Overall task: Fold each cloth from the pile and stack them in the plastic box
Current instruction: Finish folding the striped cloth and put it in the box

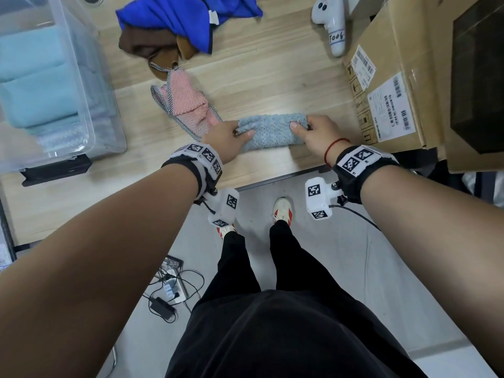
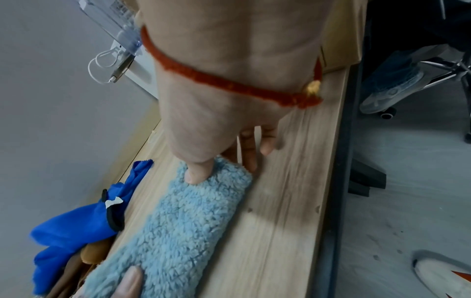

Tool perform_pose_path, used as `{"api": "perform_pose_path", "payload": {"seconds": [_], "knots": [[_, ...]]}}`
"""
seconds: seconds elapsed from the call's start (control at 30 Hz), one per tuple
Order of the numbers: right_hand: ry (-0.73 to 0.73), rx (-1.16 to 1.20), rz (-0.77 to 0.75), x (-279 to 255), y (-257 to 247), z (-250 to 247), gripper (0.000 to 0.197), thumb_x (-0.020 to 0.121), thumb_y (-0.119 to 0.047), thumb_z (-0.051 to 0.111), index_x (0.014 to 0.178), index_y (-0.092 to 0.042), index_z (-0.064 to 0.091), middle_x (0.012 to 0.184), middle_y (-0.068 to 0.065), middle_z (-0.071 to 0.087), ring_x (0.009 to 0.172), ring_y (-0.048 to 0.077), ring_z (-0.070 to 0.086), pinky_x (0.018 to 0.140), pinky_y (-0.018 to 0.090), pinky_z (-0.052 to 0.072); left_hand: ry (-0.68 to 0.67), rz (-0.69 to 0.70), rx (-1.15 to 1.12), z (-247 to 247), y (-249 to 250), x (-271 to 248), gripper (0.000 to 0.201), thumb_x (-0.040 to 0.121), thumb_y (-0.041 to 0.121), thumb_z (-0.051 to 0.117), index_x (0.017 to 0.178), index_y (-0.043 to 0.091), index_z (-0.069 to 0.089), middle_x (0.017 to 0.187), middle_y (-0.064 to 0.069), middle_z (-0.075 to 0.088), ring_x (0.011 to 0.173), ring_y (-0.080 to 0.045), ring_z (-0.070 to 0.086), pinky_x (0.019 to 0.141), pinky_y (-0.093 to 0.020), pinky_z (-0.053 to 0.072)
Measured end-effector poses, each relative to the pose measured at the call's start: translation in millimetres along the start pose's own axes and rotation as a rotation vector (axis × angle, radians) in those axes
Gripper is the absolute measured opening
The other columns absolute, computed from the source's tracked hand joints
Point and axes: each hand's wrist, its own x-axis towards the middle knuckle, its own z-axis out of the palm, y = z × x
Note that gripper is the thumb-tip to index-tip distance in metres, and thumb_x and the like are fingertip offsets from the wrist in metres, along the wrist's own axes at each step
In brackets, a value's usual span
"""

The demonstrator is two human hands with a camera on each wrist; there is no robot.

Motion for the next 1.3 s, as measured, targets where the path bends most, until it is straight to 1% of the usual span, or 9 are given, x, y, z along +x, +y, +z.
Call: {"api": "perform_pose_path", "payload": {"seconds": [0.13,0.27,0.43,0.6,0.77,0.9,1.03,1.2,1.3], "knots": [[0.007,-0.130,0.040,8,-8,-1,0.044,0.096,-0.048,0.048,0.066,-0.016,0.047,0.064,0.002,0.048,0.067,0.025,0.049,0.052,0.030,0.032,0.037,-0.067,0.003,-1,4,11,0.051,0.097,0.052,0.041,0.060,0.016,0.036,0.057,-0.001,0.039,0.053,-0.017,0.040,0.050,-0.028,0.028],[-0.002,-0.201,0.066,18,-11,1,0.045,0.096,-0.045,0.049,0.061,-0.019,0.038,0.062,-0.002,0.041,0.072,0.024,0.048,0.053,0.030,0.027,0.032,-0.133,-0.011,-5,11,18,0.053,0.094,0.046,0.050,0.055,0.018,0.029,0.052,0.001,0.029,0.047,-0.015,0.030,0.045,-0.026,0.023],[0.083,-0.114,0.094,24,-8,9,0.036,0.091,-0.039,0.061,0.106,-0.010,0.047,0.094,0.005,0.056,0.084,0.023,0.053,0.068,0.031,0.040,0.100,-0.165,-0.003,1,7,24,0.029,0.089,0.037,0.062,0.101,0.016,0.045,0.070,0.004,0.050,0.058,-0.010,0.047,0.045,-0.022,0.030],[0.099,-0.105,0.020,29,-8,12,0.029,0.088,-0.032,0.064,0.109,-0.015,0.054,0.106,0.008,0.062,0.094,0.026,0.059,0.075,0.029,0.046,0.126,-0.023,0.245,4,15,27,0.035,0.091,0.032,0.059,0.123,0.021,0.051,0.116,-0.010,0.052,0.104,-0.028,0.050,0.085,-0.034,0.041],[0.077,0.105,0.076,25,-20,7,0.020,0.088,-0.028,0.061,0.100,-0.012,0.055,0.096,0.005,0.058,0.083,0.020,0.053,0.067,0.027,0.039,0.042,-0.018,0.488,8,33,28,0.037,0.089,0.018,0.056,0.124,0.014,0.046,0.121,-0.008,0.049,0.115,-0.027,0.045,0.104,-0.053,0.032],[0.064,0.576,0.098,12,-48,-16,0.026,0.069,-0.027,0.066,0.071,-0.020,0.041,0.073,-0.002,0.041,0.074,0.016,0.043,0.065,0.030,0.033,-0.007,0.006,0.288,-6,37,19,0.027,0.090,0.016,0.056,0.113,0.015,0.042,0.102,-0.003,0.052,0.102,-0.026,0.051,0.101,-0.056,0.037],[0.059,0.700,0.000,1,-84,-44,0.028,0.053,-0.025,0.068,0.061,-0.023,0.041,0.072,0.005,0.041,0.072,0.019,0.044,0.062,0.033,0.035,-0.195,0.004,-0.249,-48,48,-3,0.049,0.079,0.001,0.057,0.116,0.016,0.029,0.089,-0.007,0.049,0.076,-0.020,0.053,0.063,-0.033,0.046],[-0.050,0.709,-0.124,-20,-145,-66,0.019,0.051,-0.022,0.064,0.050,-0.024,0.045,0.066,0.000,0.043,0.066,0.016,0.044,0.059,0.031,0.034,-0.214,-0.019,-0.534,-110,65,-45,0.077,0.059,0.030,0.073,0.129,0.028,0.041,0.119,-0.005,0.059,0.107,-0.023,0.061,0.096,-0.040,0.050],[-0.154,0.718,-0.249,-37,-201,-63,0.022,0.055,-0.013,0.061,0.047,-0.023,0.044,0.058,-0.007,0.043,0.059,0.010,0.041,0.054,0.025,0.033,-0.217,0.047,-0.557,-152,56,-78,0.060,0.062,0.056,0.079,0.110,0.025,0.063,0.106,0.003,0.070,0.100,-0.017,0.067,0.089,-0.032,0.052]]}}
